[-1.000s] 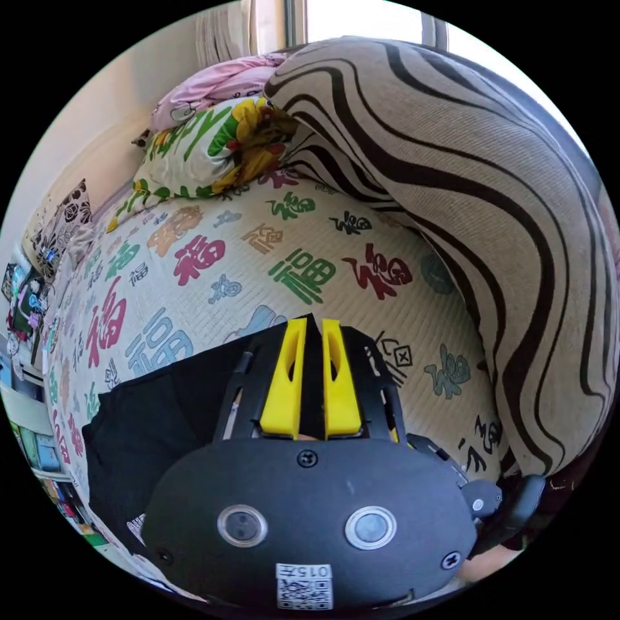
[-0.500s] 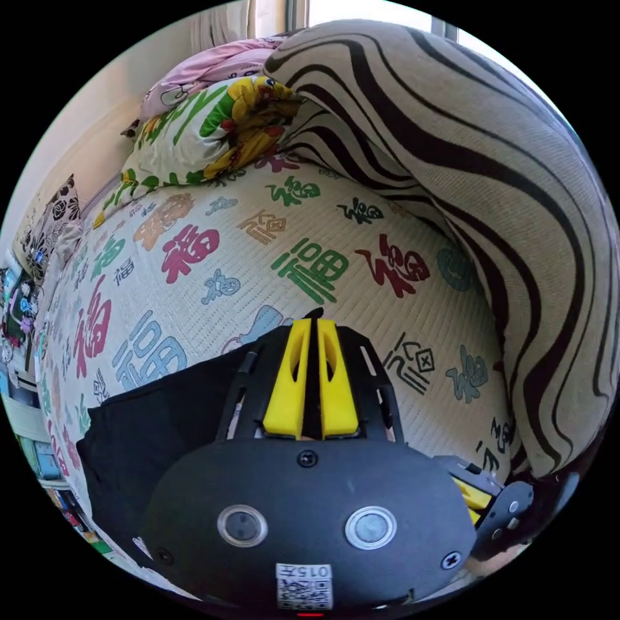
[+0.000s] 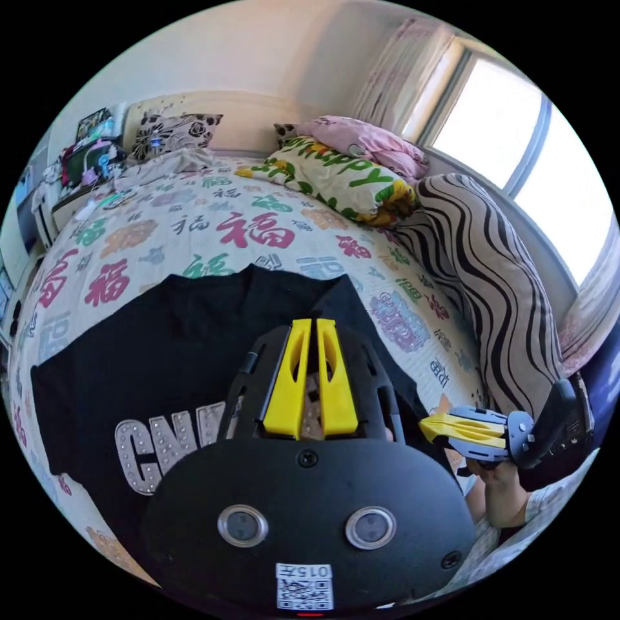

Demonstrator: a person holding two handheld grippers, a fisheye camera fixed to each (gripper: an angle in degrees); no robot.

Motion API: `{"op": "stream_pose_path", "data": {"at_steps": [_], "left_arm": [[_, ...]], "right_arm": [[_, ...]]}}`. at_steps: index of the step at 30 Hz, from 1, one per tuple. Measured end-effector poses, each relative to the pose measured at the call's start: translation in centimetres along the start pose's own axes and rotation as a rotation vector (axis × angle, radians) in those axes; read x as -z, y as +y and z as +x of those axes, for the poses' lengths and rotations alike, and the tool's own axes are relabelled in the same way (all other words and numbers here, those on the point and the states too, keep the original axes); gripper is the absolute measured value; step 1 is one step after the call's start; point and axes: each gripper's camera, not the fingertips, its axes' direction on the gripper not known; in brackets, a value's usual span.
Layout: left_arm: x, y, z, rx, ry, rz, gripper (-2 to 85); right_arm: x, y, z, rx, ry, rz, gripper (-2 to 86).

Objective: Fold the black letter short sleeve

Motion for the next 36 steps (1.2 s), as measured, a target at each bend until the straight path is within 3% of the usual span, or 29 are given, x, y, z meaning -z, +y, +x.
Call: {"op": "stream_pose_path", "data": {"at_steps": [5,9,15,20,23,26,31,36], "left_arm": [[-1.4,7.8,-6.0,0.000,-0.131,-0.171,-0.1],[1.0,8.7,-8.0,0.014,-0.199,-0.133,-0.6],[0.3,4.8,-4.1,-0.126,-0.139,-0.074,-0.8],[-7.5,1.2,0.2,-0.151,-0.083,-0.128,-0.8],[-11.6,-0.8,0.3,-0.101,-0.071,-0.174,-0.8],[-14.7,-2.1,-0.5,-0.041,-0.069,-0.218,-0.9],[-14.3,-1.9,-2.3,0.032,-0.015,-0.190,-0.9],[-8.5,0.5,-4.6,0.036,0.022,-0.198,-0.9]], "right_arm": [[-5.0,1.4,-1.7,0.057,-0.010,-0.179,-0.9],[-4.6,2.9,0.0,0.037,0.010,-0.163,-0.8],[-3.8,3.3,6.3,-0.154,0.165,0.026,-0.6],[-8.4,2.1,7.5,-0.145,0.137,-0.036,-0.9],[-11.7,2.9,8.7,-0.184,0.149,-0.149,-0.9],[-12.7,3.5,10.4,-0.243,0.084,-0.138,-0.9],[-14.9,4.3,11.8,-0.293,0.042,-0.142,-0.8],[-16.0,5.0,11.2,-0.260,0.033,-0.042,-0.6]]}}
